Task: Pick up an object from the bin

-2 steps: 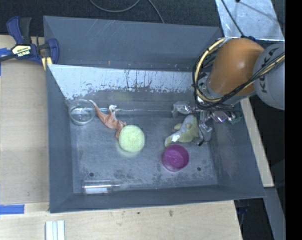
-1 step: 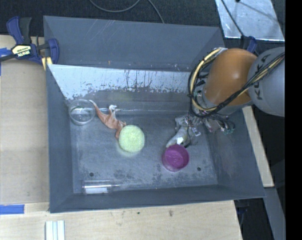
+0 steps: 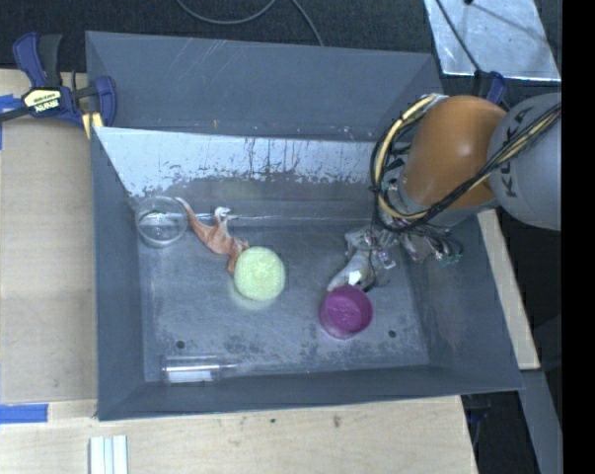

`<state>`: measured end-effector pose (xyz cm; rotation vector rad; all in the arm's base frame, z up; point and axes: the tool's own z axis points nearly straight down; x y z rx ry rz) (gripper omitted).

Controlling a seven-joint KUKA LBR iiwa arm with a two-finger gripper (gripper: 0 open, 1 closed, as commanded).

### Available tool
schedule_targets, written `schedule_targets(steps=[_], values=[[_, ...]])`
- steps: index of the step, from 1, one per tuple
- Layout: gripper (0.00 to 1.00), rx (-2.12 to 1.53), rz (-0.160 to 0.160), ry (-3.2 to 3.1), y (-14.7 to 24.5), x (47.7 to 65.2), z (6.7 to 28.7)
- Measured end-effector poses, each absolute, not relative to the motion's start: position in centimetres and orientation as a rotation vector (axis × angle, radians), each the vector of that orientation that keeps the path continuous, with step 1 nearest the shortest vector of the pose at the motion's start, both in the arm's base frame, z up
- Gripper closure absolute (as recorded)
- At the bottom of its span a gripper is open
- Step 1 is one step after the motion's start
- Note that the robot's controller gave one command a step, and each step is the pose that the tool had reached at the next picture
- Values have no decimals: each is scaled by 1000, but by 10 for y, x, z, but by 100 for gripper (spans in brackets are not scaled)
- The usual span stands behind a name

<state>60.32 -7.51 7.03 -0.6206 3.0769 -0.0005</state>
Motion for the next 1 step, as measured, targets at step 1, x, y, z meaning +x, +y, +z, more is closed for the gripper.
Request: schedule_targets(steps=[1], values=[[100, -621, 0, 3077, -75, 603, 72]])
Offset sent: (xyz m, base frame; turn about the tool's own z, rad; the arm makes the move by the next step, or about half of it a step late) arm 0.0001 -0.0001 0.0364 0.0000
